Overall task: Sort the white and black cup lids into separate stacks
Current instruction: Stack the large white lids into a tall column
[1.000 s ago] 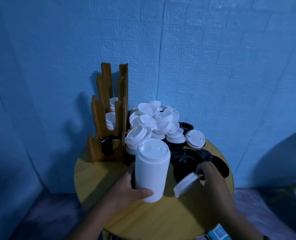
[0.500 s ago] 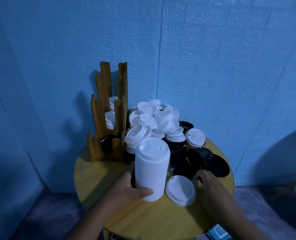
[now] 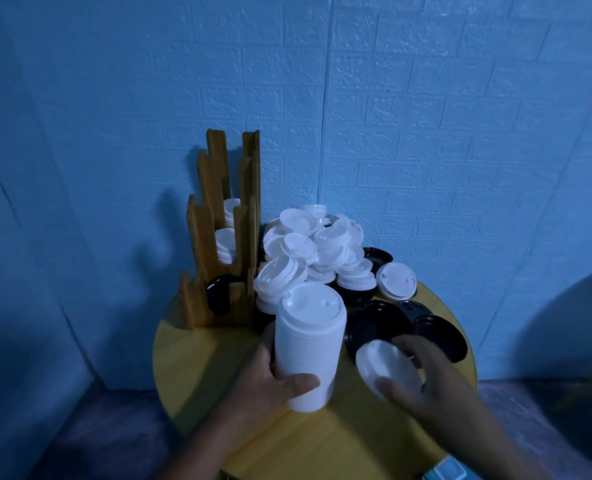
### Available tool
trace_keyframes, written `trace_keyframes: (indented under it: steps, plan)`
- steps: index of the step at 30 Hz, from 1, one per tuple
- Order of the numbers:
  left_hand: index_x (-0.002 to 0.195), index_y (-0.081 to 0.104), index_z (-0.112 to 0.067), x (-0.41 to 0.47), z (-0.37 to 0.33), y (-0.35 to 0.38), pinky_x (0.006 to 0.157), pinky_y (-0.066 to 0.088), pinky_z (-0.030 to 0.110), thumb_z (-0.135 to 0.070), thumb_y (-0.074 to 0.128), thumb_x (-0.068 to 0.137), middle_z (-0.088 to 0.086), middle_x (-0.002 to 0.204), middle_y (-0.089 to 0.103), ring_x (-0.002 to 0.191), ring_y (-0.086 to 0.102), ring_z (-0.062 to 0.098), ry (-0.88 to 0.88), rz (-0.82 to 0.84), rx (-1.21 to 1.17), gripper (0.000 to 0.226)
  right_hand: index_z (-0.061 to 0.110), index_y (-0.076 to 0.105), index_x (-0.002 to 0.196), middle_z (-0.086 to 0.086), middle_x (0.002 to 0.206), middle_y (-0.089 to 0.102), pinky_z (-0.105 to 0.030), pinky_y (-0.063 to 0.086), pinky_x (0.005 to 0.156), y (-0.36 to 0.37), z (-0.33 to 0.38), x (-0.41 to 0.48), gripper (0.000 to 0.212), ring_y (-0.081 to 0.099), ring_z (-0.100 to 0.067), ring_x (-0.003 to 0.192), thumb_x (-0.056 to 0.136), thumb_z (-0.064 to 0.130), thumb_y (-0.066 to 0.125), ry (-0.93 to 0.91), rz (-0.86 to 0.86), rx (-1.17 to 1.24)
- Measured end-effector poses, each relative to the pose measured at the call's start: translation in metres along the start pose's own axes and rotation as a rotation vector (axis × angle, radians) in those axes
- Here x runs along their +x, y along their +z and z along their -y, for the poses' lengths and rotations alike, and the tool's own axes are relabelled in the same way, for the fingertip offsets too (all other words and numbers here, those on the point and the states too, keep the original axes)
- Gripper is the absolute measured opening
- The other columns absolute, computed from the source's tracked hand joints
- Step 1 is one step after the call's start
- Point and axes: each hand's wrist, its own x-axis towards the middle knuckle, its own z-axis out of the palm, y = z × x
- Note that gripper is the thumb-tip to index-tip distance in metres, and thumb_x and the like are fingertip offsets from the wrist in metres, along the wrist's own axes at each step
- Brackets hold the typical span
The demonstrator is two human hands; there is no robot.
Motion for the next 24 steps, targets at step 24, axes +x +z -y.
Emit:
trace_keyframes:
  steps: [24]
  plan:
    - [0.134, 0.058, -0.033, 0.039, -0.037, 0.012, 0.093, 0.054, 0.03, -0.017, 0.079, 0.074, -0.005, 0.127, 0.07, 0.122, 0.064, 0.017, 0.19, 0.2, -0.077, 0.065, 0.041, 0.06, 0.13, 0.015, 0.137, 0.049, -0.034, 0.036, 0.115, -0.027, 0.078, 0.08, 0.046, 0.041, -0.001, 0.134, 0.087, 0.032, 0.076, -0.473, 0.452, 0.164]
